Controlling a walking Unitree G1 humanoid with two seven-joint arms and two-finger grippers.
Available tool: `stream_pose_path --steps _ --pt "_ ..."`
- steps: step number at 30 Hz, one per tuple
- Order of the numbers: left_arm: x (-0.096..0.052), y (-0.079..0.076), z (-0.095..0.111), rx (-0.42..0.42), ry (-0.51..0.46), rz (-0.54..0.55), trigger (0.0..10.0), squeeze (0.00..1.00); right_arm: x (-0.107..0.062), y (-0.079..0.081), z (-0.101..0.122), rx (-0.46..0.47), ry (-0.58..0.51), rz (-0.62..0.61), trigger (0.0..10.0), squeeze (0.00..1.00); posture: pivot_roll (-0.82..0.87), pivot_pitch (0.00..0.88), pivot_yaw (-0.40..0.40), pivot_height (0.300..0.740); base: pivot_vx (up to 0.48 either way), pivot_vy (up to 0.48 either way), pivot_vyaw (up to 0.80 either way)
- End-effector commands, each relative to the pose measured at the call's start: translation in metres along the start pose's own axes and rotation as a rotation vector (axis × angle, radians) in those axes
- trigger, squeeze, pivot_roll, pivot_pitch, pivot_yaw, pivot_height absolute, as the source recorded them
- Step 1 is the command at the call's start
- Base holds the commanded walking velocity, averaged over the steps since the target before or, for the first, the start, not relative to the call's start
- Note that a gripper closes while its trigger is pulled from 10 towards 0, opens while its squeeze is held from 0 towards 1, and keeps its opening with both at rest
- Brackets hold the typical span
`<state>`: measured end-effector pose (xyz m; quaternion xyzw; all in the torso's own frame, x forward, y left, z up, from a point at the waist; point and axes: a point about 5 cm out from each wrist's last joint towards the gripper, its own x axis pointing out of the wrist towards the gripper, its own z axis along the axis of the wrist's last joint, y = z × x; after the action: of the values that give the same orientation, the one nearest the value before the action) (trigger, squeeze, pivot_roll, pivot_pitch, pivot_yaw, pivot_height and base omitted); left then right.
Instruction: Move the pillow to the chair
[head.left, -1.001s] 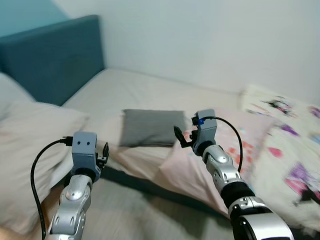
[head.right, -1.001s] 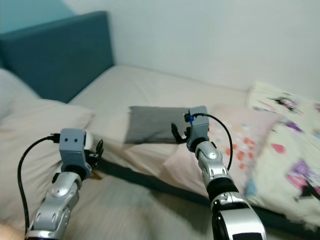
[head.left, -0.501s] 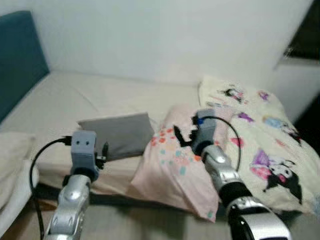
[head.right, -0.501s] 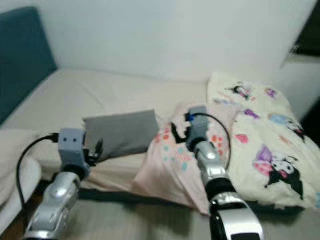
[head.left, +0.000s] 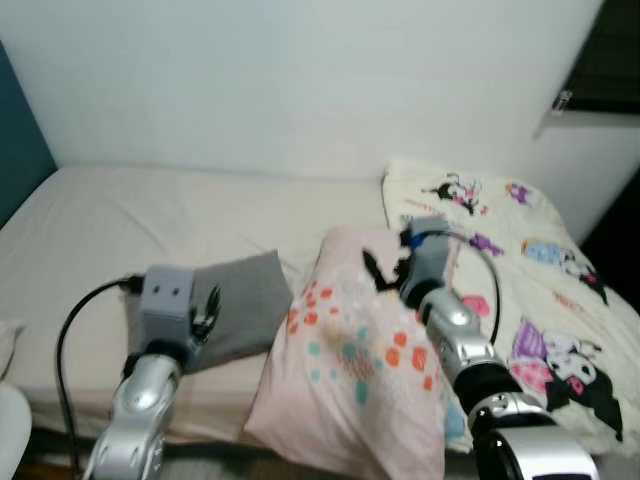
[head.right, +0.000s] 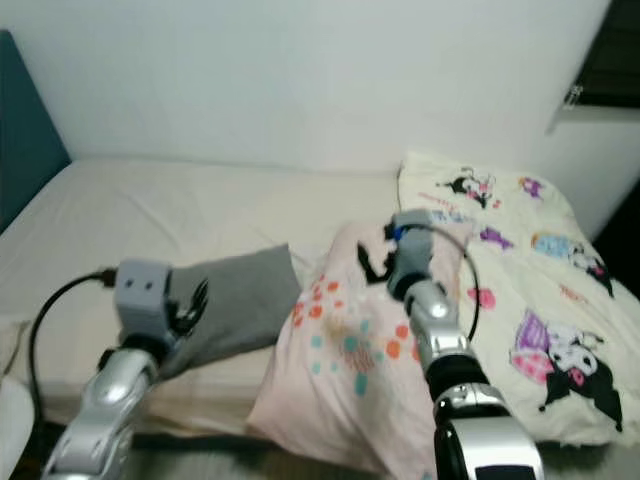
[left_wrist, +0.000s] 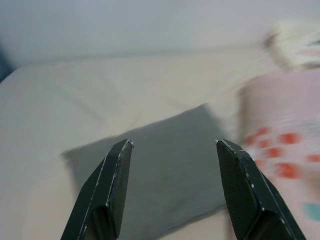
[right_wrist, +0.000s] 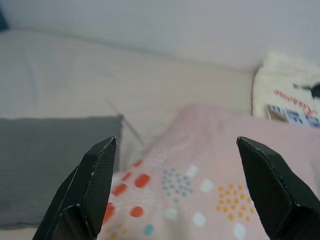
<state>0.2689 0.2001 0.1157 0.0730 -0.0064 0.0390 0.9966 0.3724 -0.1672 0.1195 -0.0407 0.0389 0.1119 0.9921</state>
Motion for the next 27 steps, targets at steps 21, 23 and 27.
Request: stream_pose_path --steps 21,23,27 --pt "-0.008 0.027 -0.014 -0.028 0.069 0.094 10.0 0.0 -0.01 -0.028 -0.012 -0.015 0.068 -0.081 10.0 0.0 -0.06 0.0 -0.077 0.74 0.058 -0.251 0.0" --pt "-0.008 0.029 -0.014 -0.027 0.072 0.096 10.0 0.0 -0.01 -0.031 -0.012 -0.014 0.072 -0.094 10.0 0.0 -0.06 0.0 -0.077 0.74 0.0 -0.48 0.0" --pt "-0.008 0.03 -0.014 -0.026 0.074 0.1 10.0 0.0 -0.011 -0.034 -0.012 -0.01 0.079 -0.113 10.0 0.0 -0.06 0.0 -0.078 0.74 0.0 -0.24 0.0"
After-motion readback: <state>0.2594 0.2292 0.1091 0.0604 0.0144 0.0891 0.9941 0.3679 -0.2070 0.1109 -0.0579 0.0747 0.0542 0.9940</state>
